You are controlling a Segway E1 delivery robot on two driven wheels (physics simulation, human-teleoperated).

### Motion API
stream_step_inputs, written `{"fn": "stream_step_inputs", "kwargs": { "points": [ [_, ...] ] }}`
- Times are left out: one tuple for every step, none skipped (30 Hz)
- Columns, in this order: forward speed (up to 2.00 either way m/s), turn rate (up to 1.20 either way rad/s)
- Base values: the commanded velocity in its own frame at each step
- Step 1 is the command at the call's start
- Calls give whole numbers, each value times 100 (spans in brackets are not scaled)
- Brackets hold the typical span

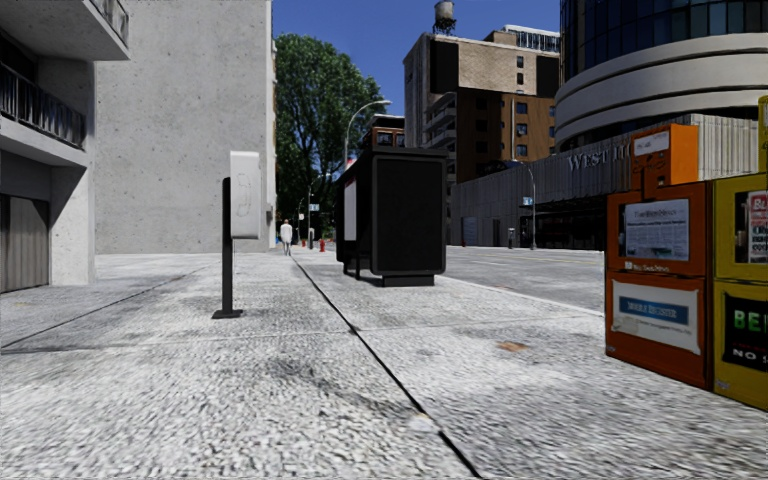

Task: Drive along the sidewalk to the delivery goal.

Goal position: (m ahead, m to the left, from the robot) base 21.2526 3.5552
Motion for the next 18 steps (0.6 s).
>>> {"fn": "stream_step_inputs", "kwargs": {
  "points": [
    [200,0],
    [200,0],
    [200,0],
    [200,0],
    [200,0],
    [200,0],
    [200,0],
    [200,0],
    [200,0],
    [200,0],
    [200,0],
    [200,0],
    [200,0],
    [200,0],
    [200,8],
    [200,13],
    [200,13],
    [200,17]
  ]
}}
